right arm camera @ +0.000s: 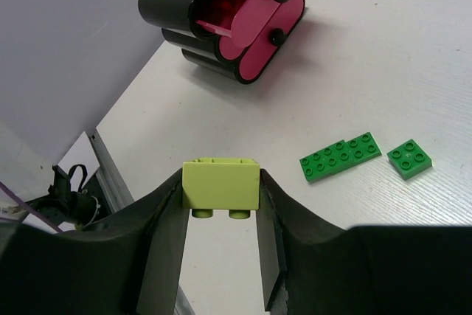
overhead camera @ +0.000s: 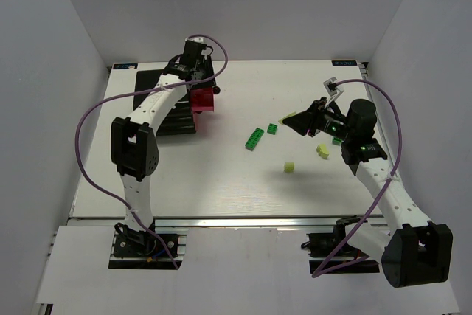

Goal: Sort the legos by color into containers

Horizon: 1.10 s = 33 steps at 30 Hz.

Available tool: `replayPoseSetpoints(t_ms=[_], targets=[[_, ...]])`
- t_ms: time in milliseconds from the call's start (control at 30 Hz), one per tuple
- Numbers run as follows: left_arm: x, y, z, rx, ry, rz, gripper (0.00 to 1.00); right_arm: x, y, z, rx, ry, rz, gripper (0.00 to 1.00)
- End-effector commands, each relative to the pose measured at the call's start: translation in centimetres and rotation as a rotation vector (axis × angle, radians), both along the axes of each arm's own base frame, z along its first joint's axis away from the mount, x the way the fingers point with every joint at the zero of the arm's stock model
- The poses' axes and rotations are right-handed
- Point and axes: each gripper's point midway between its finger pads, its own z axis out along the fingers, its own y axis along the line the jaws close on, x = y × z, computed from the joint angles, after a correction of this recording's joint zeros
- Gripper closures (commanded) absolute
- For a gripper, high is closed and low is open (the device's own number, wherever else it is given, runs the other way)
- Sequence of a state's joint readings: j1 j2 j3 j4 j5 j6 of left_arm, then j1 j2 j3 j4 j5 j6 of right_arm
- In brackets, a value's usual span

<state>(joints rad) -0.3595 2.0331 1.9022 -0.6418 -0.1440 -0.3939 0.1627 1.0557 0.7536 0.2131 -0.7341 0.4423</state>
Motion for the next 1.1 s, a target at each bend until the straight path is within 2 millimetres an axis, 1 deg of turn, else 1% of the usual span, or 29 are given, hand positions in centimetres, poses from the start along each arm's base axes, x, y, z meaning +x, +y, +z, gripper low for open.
replayPoseSetpoints(t_ms=[0, 67, 100, 200, 267, 367, 467, 633, 700, 733, 867, 900, 933, 1000, 1033, 1067], targets=[[0.1, 1.5, 1.3, 0.008, -0.034, 0.035, 0.47, 0.0, 0.0, 0.6, 0.013, -0.034, 0.009, 1.00], [0.1, 1.3, 2.7, -0.012, -0.075, 0.023, 0.47, 0.1, 0.0, 0.6, 0.013, -0.035, 0.007, 1.00], [0.1, 1.3, 3.8, -0.021, -0.105, 0.020, 0.47, 0.1, 0.0, 0.7, 0.014, -0.035, 0.007, 1.00], [0.3, 1.3, 5.2, -0.028, -0.139, 0.015, 0.49, 0.0, 0.0, 0.6, 0.014, -0.031, 0.012, 1.00], [0.4, 1.4, 6.5, -0.033, -0.173, 0.019, 0.49, 0.0, 0.0, 0.5, 0.014, -0.029, 0.012, 1.00], [0.5, 1.9, 7.5, -0.024, -0.203, 0.040, 0.49, 0.0, 0.0, 0.6, 0.015, -0.032, 0.012, 1.00], [0.5, 2.0, 7.9, -0.027, -0.219, 0.048, 0.49, 0.0, 0.0, 0.6, 0.015, -0.032, 0.012, 1.00], [0.3, 1.7, 7.3, -0.031, -0.204, 0.027, 0.44, 0.0, 0.0, 0.6, 0.015, -0.032, 0.013, 1.00], [0.3, 1.9, 7.2, -0.025, -0.204, 0.035, 0.43, 0.0, 0.0, 0.6, 0.014, -0.032, 0.013, 1.00], [0.2, 1.6, 7.1, -0.020, -0.206, 0.034, 0.43, 0.0, 0.0, 0.6, 0.015, -0.031, 0.013, 1.00], [0.8, 2.0, 7.1, 0.004, -0.207, 0.063, 0.47, 0.0, 0.1, 0.5, 0.015, -0.029, 0.015, 1.00], [1.0, 2.0, 6.2, 0.018, -0.186, 0.062, 0.47, 0.1, 0.0, 0.5, 0.015, -0.029, 0.013, 1.00], [1.3, 2.0, 6.6, 0.020, -0.191, 0.064, 0.48, 0.0, 0.0, 0.5, 0.014, -0.030, 0.013, 1.00], [1.6, 2.0, 6.0, 0.033, -0.178, 0.061, 0.49, 0.1, 0.0, 0.6, 0.014, -0.032, 0.012, 1.00], [1.8, 1.4, 5.9, 0.035, -0.179, 0.054, 0.49, 0.0, 0.0, 0.5, 0.015, -0.029, 0.013, 1.00], [1.9, 1.4, 5.8, 0.040, -0.178, 0.054, 0.49, 0.0, 0.0, 0.6, 0.013, -0.033, 0.014, 1.00]])
